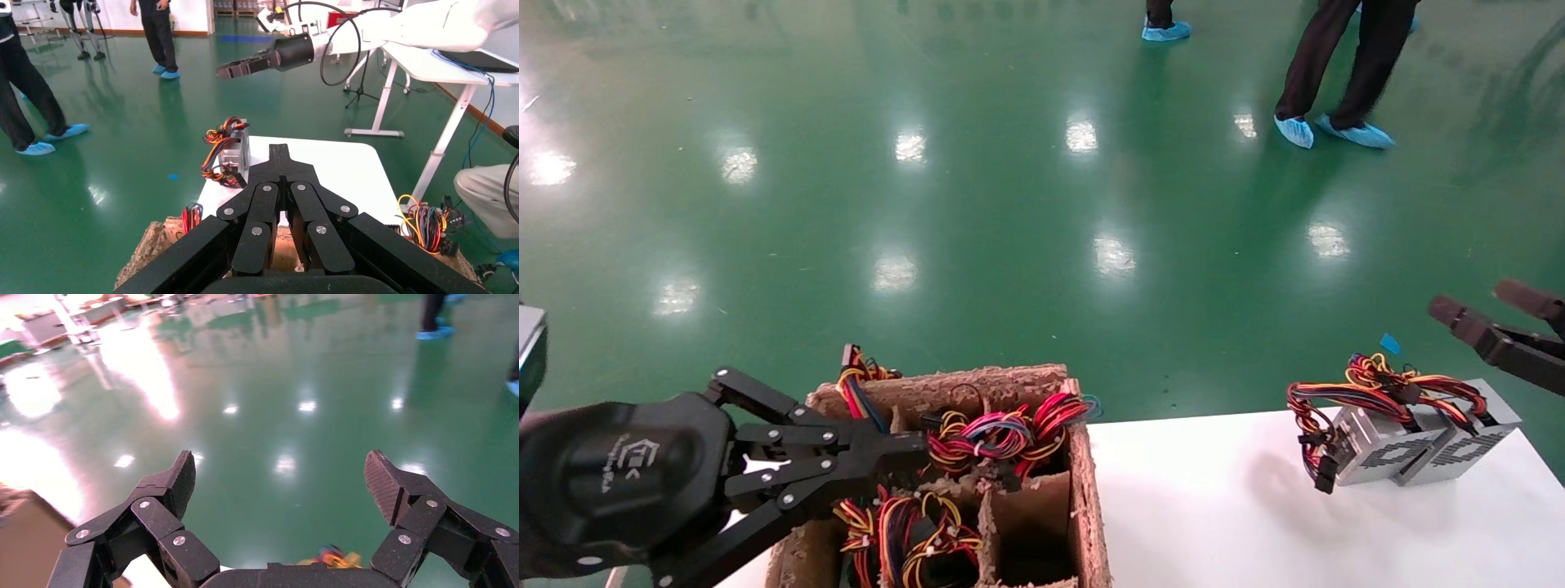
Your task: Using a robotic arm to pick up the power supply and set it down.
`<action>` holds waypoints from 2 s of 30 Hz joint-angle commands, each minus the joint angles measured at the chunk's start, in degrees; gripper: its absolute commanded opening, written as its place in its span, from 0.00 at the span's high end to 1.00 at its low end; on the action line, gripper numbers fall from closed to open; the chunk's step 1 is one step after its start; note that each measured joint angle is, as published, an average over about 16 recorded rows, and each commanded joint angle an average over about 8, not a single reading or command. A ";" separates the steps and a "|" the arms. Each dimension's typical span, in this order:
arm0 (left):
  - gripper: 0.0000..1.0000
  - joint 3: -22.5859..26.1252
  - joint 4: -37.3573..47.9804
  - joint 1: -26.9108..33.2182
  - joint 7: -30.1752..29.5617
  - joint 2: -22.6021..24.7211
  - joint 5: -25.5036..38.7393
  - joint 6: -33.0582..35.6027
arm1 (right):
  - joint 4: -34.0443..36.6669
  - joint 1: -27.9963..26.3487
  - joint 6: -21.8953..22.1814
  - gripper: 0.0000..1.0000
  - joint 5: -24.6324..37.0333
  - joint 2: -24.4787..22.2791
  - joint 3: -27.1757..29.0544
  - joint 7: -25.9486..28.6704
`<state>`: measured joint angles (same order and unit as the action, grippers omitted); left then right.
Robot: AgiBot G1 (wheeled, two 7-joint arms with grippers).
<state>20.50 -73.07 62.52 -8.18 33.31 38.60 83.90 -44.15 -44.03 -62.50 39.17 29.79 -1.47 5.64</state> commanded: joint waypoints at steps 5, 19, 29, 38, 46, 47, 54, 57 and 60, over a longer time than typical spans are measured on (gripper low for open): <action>0.46 0.01 0.00 0.00 0.00 0.00 0.00 0.00 | -3.10 -1.82 -2.36 0.00 0.26 0.55 -1.51 0.48; 0.00 0.02 0.00 0.00 0.01 -0.01 -0.01 -0.01 | -10.68 -6.34 -8.36 0.00 0.96 1.90 -5.27 1.82; 0.00 0.03 0.00 0.01 0.01 -0.01 -0.02 -0.01 | -16.07 -9.56 -12.63 0.00 1.46 2.85 -7.94 2.76; 0.00 0.03 0.00 0.01 0.02 -0.01 -0.02 -0.01 | -20.89 -12.43 -16.44 0.00 1.90 3.71 -10.33 3.61; 0.00 0.04 0.00 0.01 0.02 -0.02 -0.03 -0.02 | -25.16 -14.98 -19.82 0.00 2.30 4.47 -12.44 4.36; 0.00 0.04 0.00 0.01 0.02 -0.02 -0.03 -0.02 | -25.70 -15.31 -20.25 0.00 2.35 4.56 -12.71 4.46; 0.00 0.04 0.00 0.01 0.02 -0.02 -0.04 -0.02 | -29.10 -17.32 -22.93 0.00 2.65 5.16 -14.38 5.05; 0.00 0.04 0.01 0.00 0.03 -0.02 -0.04 -0.03 | -30.06 -17.88 -23.71 0.00 2.73 5.32 -14.85 5.19; 0.00 0.04 0.01 0.00 0.03 -0.02 -0.05 -0.03 | -30.53 -18.17 -24.10 0.00 2.78 5.41 -15.11 5.25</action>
<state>20.55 -73.06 62.52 -8.15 33.28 38.55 83.87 -74.23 -61.95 -86.24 41.92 35.13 -16.37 10.83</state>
